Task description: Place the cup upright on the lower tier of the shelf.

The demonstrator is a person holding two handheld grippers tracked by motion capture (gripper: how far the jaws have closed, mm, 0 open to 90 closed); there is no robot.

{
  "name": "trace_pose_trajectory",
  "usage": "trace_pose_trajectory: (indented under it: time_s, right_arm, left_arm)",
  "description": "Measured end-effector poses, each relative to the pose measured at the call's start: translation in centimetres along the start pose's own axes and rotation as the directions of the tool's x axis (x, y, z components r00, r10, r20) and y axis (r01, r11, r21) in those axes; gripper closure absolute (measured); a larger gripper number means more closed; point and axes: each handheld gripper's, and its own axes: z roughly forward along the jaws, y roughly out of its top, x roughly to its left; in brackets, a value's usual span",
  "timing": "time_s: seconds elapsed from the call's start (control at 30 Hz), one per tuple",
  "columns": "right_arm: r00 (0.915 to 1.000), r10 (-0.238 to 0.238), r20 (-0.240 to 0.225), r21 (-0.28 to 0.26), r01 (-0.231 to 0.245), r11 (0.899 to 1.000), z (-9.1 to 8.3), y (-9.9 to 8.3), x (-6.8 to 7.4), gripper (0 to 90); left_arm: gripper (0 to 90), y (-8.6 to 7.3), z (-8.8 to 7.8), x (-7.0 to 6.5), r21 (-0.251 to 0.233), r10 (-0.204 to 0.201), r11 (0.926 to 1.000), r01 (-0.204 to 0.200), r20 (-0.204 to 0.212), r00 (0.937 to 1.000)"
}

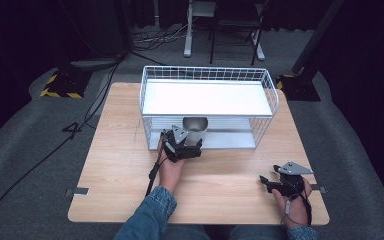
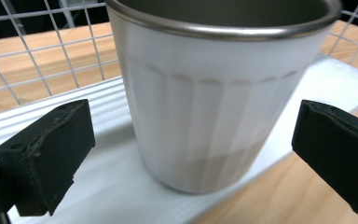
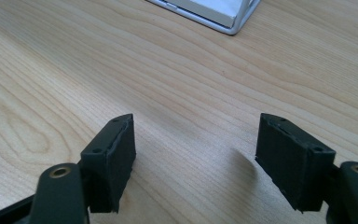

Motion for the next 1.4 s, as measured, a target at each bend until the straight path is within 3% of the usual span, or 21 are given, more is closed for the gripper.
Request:
trace_pose_trajectory:
  time_s: [0.17,0.23,0.33,0.43,0.53,0.77,1.03,1.4]
  right_arm:
    - [1.0000,-0.001,-0.002,0.000,0.001,1.000,0.0,0.0,0.0,28.3]
    - [1.0000,-0.001,-0.002,0.000,0.001,1.000,0.0,0.0,0.0,28.3]
    - [1.0000,0.000,-0.003,0.000,0.000,1.000,0.0,0.0,0.0,28.3]
    - [1.0000,0.000,-0.003,0.001,0.000,1.000,0.0,0.0,0.0,28.3]
    - [0.9999,0.006,-0.010,0.003,-0.006,1.000,0.0,0.0,-0.1,28.3]
    - [0.9996,0.015,-0.024,0.007,-0.015,1.000,0.1,0.1,-0.2,28.3]
    - [0.9983,0.027,-0.051,0.015,-0.027,1.000,0.3,0.2,-0.3,28.3]
    - [0.9983,0.025,-0.052,0.014,-0.024,1.000,0.3,0.2,-0.3,28.3]
  left_arm:
    - [0.0,-0.1,-1.4,0.3,-0.026,-0.005,0.9997,0.006,0.027,0.9996]
    - [0.0,-0.2,-2.3,0.5,-0.019,0.002,0.9998,0.000,0.069,0.9976]
    - [0.0,-0.3,-3.5,0.6,-0.011,0.014,0.9999,-0.013,0.083,0.9964]
    - [0.0,-0.4,-4.3,0.6,-0.017,0.006,0.9998,-0.004,0.092,0.9957]
    - [0.0,-0.6,-6.3,0.8,-0.014,-0.012,0.9998,0.014,0.103,0.9946]
    - [0.0,-1.4,-9.7,1.6,-0.021,0.007,0.9998,-0.005,0.073,0.9973]
    - [0.0,-3.3,-13.3,3.1,0.032,0.030,0.9990,-0.031,0.010,0.9995]
    - [0.0,-5.5,-16.6,6.2,0.121,-0.003,0.9926,0.004,-0.011,0.9999]
